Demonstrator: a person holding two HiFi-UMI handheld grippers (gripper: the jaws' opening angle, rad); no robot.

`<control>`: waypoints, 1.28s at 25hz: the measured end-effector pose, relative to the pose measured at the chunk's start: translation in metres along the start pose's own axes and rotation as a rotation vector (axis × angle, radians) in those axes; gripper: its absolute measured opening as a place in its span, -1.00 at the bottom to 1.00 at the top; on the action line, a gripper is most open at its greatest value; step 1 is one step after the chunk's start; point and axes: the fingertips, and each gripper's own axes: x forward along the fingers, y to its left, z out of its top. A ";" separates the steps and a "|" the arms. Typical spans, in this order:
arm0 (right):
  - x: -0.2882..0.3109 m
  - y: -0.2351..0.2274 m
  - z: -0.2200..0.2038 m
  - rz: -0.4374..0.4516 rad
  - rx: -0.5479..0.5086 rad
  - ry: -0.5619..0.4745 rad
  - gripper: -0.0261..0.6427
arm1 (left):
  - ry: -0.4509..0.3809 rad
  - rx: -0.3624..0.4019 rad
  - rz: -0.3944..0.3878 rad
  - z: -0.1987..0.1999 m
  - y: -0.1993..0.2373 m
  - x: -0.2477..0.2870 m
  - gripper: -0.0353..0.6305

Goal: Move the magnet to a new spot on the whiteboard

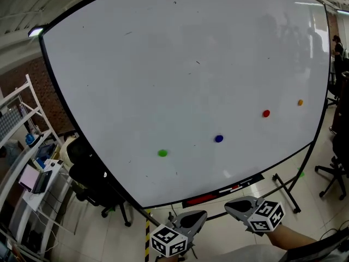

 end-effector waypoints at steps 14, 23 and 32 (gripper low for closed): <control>-0.151 0.084 -0.076 0.061 0.091 -0.003 -0.91 | 0.093 -0.057 -0.019 -0.047 -0.179 0.016 -0.95; -0.263 0.177 -0.120 0.116 0.131 -0.025 -0.91 | 0.114 -0.025 0.015 -0.057 -0.320 -0.008 -0.95; -0.301 0.219 -0.114 0.046 0.130 -0.057 -0.91 | 0.104 0.035 -0.042 -0.040 -0.362 -0.027 -0.95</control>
